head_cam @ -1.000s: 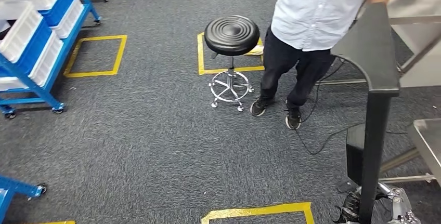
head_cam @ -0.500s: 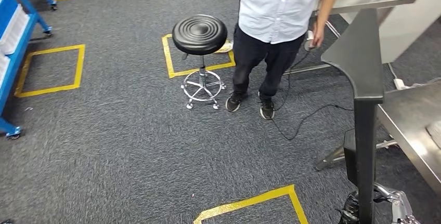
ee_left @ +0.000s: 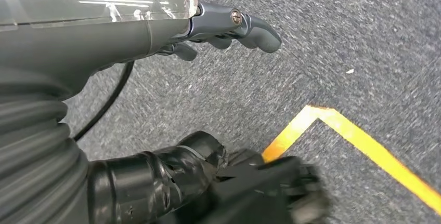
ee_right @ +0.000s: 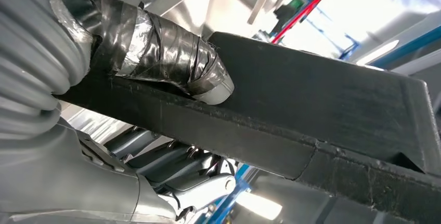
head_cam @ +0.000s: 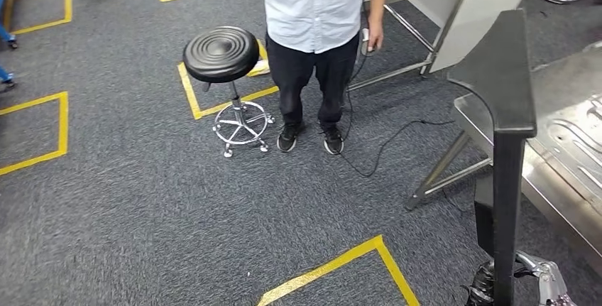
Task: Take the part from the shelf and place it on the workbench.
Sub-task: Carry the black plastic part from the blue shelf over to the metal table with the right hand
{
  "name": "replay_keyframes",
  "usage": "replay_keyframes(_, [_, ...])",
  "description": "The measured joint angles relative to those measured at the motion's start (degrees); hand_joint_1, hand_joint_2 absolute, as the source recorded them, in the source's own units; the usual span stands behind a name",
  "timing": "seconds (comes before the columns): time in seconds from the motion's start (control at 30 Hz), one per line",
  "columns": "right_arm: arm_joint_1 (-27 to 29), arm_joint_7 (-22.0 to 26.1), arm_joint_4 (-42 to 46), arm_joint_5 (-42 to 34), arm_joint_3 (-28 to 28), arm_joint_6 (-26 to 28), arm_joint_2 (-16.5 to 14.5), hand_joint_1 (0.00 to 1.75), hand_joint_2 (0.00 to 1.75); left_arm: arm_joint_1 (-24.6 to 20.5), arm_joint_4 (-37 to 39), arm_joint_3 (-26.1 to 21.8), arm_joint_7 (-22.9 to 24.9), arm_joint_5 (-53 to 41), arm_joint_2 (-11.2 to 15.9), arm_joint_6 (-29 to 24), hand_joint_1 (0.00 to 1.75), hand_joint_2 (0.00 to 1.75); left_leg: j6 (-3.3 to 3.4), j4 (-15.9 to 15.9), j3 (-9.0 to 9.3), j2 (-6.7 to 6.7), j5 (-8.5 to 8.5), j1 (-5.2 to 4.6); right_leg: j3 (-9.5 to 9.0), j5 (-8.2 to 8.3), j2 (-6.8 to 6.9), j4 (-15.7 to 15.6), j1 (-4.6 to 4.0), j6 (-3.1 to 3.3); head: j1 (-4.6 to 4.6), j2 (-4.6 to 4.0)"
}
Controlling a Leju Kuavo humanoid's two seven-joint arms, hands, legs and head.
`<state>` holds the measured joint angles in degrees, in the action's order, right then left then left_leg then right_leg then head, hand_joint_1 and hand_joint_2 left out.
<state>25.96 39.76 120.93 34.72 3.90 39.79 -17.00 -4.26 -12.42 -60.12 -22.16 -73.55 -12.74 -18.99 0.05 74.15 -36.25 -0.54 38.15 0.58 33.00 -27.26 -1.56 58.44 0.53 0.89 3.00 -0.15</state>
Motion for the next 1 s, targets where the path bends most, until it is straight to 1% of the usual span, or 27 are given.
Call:
replay_keyframes(0.03, [0.0, 0.0, 0.0, 0.0, 0.0, 0.0, 0.0, 1.75, 1.75, 0.0, 0.0, 0.0, 0.0, 0.0, 0.0, 0.0, 0.0, 1.75, 0.01, -1.2, 0.38, 0.09, -1.51, 0.06, 0.0, -0.02, -0.82, 0.2, 0.03, -0.03, -0.01, 0.0])
replay_keyframes(0.07, [0.0, 0.0, 0.0, 0.0, 0.1, 0.0, 0.0, 1.75, 1.75, 0.0, 0.0, 0.0, 0.0, 0.0, 0.0, 0.0, 0.0, 1.75, 0.06, -4.3, 1.66, 0.49, -3.75, 0.16, -0.02, -0.06, -1.62, 0.3, 0.08, -0.1, -0.01, 0.0])
replay_keyframes(0.1, [0.0, 0.0, 0.0, 0.0, 0.1, 0.0, 0.0, 1.75, 1.75, 0.0, 0.0, 0.0, 0.0, 0.0, 0.1, 0.0, 0.0, 1.75, 0.15, -8.1, 3.18, 1.67, -5.75, 0.31, 0.04, -0.12, -2.32, 0.5, 0.12, -0.24, 0.0, 0.0])
replay_keyframes(0.13, [-0.1, 0.0, 0.0, 0.0, 0.1, 0.0, 0.0, 1.75, 1.75, 0.0, 0.0, 0.0, 0.0, 0.0, 0.1, 0.0, 0.0, 1.75, 0.27, -11.5, 4.49, 2.89, -7.11, 0.43, 0.21, -0.19, -3.06, 0.8, 0.07, -0.46, 0.01, 0.0])
replay_keyframes(0.17, [-0.1, 0.0, 0.0, 0.1, 0.2, 0.0, 0.0, 1.75, 1.75, 0.0, 0.0, 0.0, 0.0, 0.0, 0.1, 0.0, 0.0, 1.75, 0.4, -13.8, 5.3, 3.91, -7.79, 0.52, 0.44, -0.17, -3.69, 1.0, 0.06, -0.78, 0.02, 0.0])
replay_keyframes(0.2, [-0.1, 0.0, 0.0, 0.2, 0.2, 0.0, 0.0, 1.75, 1.75, 0.0, 0.0, 0.0, 0.0, 0.0, 0.1, 0.0, 0.0, 1.75, 0.57, -14.8, 5.61, 4.49, -7.85, 0.51, 0.7, -0.1, -4.3, 1.1, 0.05, -1.16, 0.04, 0.0])
replay_keyframes(0.27, [0.1, 0.0, 0.0, 0.3, 0.2, 0.0, 0.0, 1.75, 1.75, -0.1, 0.0, 0.0, 0.1, 0.0, 0.1, 0.0, 0.0, 1.75, 1.18, -15.1, 5.76, 3.53, -8.05, 0.4, 1.09, 0.15, -5.14, 1.1, 0.18, -1.94, 0.04, 0.0])
replay_keyframes(0.3, [0.2, 0.0, 0.0, 0.3, 0.2, 0.0, 0.0, 1.75, 1.75, -0.2, 0.0, 0.0, 0.1, 0.0, 0.1, 0.0, 0.0, 1.75, 1.59, -15.3, 5.83, 2.89, -8.25, 0.4, 1.32, -0.08, -4.5, 1.4, 0.17, -2.28, 0.07, 0.0])
replay_keyframes(0.33, [0.2, 0.0, 0.0, 0.3, 0.2, 0.0, 0.0, 1.75, 1.75, -0.2, 0.0, 0.0, 0.1, 0.0, 0.0, 0.0, 0.0, 1.75, 1.98, -15.5, 5.86, 2.2, -8.46, 0.44, 1.91, -0.95, -3.25, 2.7, 0.14, -2.57, 0.09, 0.0])
replay_keyframes(0.4, [0.1, 0.0, 0.0, 0.3, 0.2, 0.0, 0.0, 1.75, 1.75, -0.1, 0.0, 0.0, 0.1, 0.0, 0.0, 0.0, 0.0, 1.75, 2.45, -15.7, 5.81, 0.71, -8.61, 0.41, 4.39, -4.3, -0.22, 8.2, 0.08, -3.03, 0.14, 0.0])
replay_keyframes(0.43, [0.1, 0.0, 0.0, 0.4, 0.2, 0.0, 0.0, 1.75, 1.75, 0.0, 0.0, 0.0, 0.1, 0.0, 0.0, 0.0, 0.0, 1.75, 2.56, -15.7, 5.77, -0.09, -8.57, 0.34, 6.08, -6.11, 0.51, 11.9, 0.15, -3.22, 0.14, 0.0])
replay_keyframes(0.47, [0.1, 0.0, 0.0, 0.4, 0.2, 0.0, 0.0, 1.75, 1.75, 0.1, 0.0, 0.0, 0.1, 0.0, 0.0, 0.0, 0.0, 1.75, 2.62, -15.7, 5.76, -0.9, -8.52, 0.27, 7.42, -7.18, 0.82, 14.9, 0.24, -3.35, 0.14, 0.0])
replay_keyframes(0.5, [0.1, 0.0, 0.0, 0.4, 0.2, 0.0, 0.0, 1.75, 1.75, 0.1, 0.0, 0.0, 0.1, 0.0, 0.0, 0.0, 0.0, 1.75, 2.66, -15.6, 5.77, -1.68, -8.45, 0.21, 8.0, -7.28, 1.02, 16.3, 0.3, -3.4, 0.14, 0.0])
replay_keyframes(0.53, [0.1, 0.0, 0.0, 0.4, 0.2, 0.0, 0.0, 1.75, 1.75, 0.1, 0.0, 0.0, 0.1, 0.0, 0.0, 0.0, 0.0, 1.75, 2.65, -15.6, 5.84, -2.4, -8.37, 0.17, 7.44, -6.27, 1.23, 15.4, 0.32, -3.36, 0.14, 0.0])
replay_keyframes(0.57, [0.1, 0.0, 0.0, 0.4, 0.2, 0.0, 0.0, 1.75, 1.75, 0.0, 0.0, 0.0, 0.2, 0.0, 0.0, 0.0, 0.0, 1.75, 2.61, -15.6, 6.0, -3.07, -8.26, 0.13, 5.79, -4.45, 1.65, 12.5, 0.28, -3.19, 0.14, 0.0])
replay_keyframes(0.63, [0.1, 0.0, 0.0, 0.4, 0.2, 0.0, 0.0, 1.75, 1.75, -0.1, 0.0, 0.0, 0.1, 0.0, 0.0, 0.0, 0.0, 1.75, 2.37, -15.6, 6.38, -4.19, -7.93, -0.07, 1.63, -1.44, 3.94, 4.6, -0.23, -2.48, 0.15, 0.0])
replay_keyframes(0.67, [0.0, 0.0, 0.0, 0.4, 0.2, 0.0, 0.0, 1.75, 1.75, -0.1, 0.0, 0.0, 0.1, 0.0, 0.0, 0.0, 0.0, 1.75, 2.19, -15.6, 6.5, -4.68, -7.79, -0.21, 0.37, -0.8, 4.88, 2.1, -0.56, -2.1, 0.14, 0.0])
replay_keyframes(0.7, [0.0, 0.0, 0.0, 0.4, 0.2, 0.0, 0.0, 1.75, 1.75, -0.2, 0.0, 0.0, 0.1, 0.0, 0.0, 0.0, 0.0, 1.75, 1.97, -15.6, 6.59, -5.15, -7.69, -0.33, -0.09, -0.76, 5.46, 1.0, -0.86, -1.81, 0.13, 0.0])
replay_keyframes(0.73, [0.0, 0.0, 0.0, 0.5, 0.2, 0.0, 0.0, 1.75, 1.75, -0.2, 0.0, 0.0, 0.1, 0.0, 0.0, 0.0, 0.0, 1.75, 1.73, -15.7, 6.69, -5.67, -7.65, -0.44, -0.01, -0.8, 5.21, 0.8, -1.05, -1.59, 0.12, 0.0])
replay_keyframes(0.77, [0.1, 0.0, 0.0, 0.5, 0.2, 0.0, 0.0, 1.75, 1.75, -0.3, 0.0, 0.0, 0.1, 0.0, 0.0, 0.0, 0.0, 1.75, 1.46, -15.8, 6.87, -6.26, -7.59, -0.5, 0.01, -0.64, 4.5, 0.6, -0.91, -1.33, 0.1, 0.0])
replay_keyframes(0.8, [0.2, 0.0, 0.0, 0.5, 0.2, 0.0, 0.0, 1.75, 1.75, -0.4, 0.0, 0.0, 0.1, 0.0, 0.0, 0.0, 0.0, 1.75, 1.15, -15.8, 7.03, -6.08, -7.31, -0.47, -0.1, -0.44, 3.89, 0.2, -0.72, -1.07, 0.11, 0.0])
replay_keyframes(0.83, [0.1, 0.0, 0.0, 0.5, 0.2, 0.0, 0.0, 1.75, 1.75, -0.4, 0.0, 0.0, 0.1, 0.0, 0.0, 0.0, 0.0, 1.75, 0.88, -15.0, 6.87, -5.14, -6.61, -0.42, -0.27, -0.2, 3.28, -0.2, -0.5, -0.73, 0.06, 0.0])
replay_keyframes(0.87, [0.1, 0.0, 0.0, 0.5, 0.3, 0.0, 0.0, 1.75, 1.75, -0.4, 0.0, 0.0, 0.1, 0.0, 0.0, 0.0, 0.0, 1.75, 0.64, -13.2, 6.15, -3.7, -5.34, -0.32, -0.43, 0.04, 2.73, -0.5, -0.25, -0.4, 0.03, 0.0])
replay_keyframes(0.9, [0.0, 0.0, 0.0, 0.5, 0.3, 0.0, 0.0, 1.75, 1.75, -0.4, 0.0, 0.0, 0.1, 0.0, 0.0, 0.1, 0.0, 1.75, 0.49, -10.2, 4.8, -1.94, -3.65, -0.11, -0.45, 0.17, 2.17, -0.7, -0.16, -0.21, 0.0, 0.0])
replay_keyframes(0.93, [-0.1, 0.0, -0.1, 0.6, 0.3, 0.0, 0.0, 1.75, 1.75, -0.3, 0.0, 0.0, 0.1, 0.0, 0.0, 0.1, 0.0, 1.75, 0.37, -6.5, 2.99, -0.78, -1.88, -0.02, -0.4, 0.23, 1.55, -0.7, -0.14, -0.07, -0.05, 0.0])
replay_keyframes(0.97, [-0.1, 0.0, -0.1, 0.6, 0.3, 0.0, 0.0, 1.75, 1.75, -0.2, 0.0, 0.0, 0.1, 0.0, 0.0, 0.1, 0.0, 1.75, 0.25, -3.0, 1.26, -0.25, -0.68, 0.05, -0.34, 0.24, 0.82, -0.6, -0.15, -0.03, -0.04, 0.0])
replay_keyframes(1.0, [-0.1, 0.0, -0.1, 0.6, 0.3, 0.0, 0.0, 1.75, 1.75, -0.1, 0.0, 0.0, 0.1, 0.0, 0.0, 0.1, 0.0, 1.75, 0.13, -0.9, 0.12, -0.04, -0.5, 0.09, -0.33, 0.23, 0.02, -0.5, -0.16, -0.03, -0.05, 0.0])
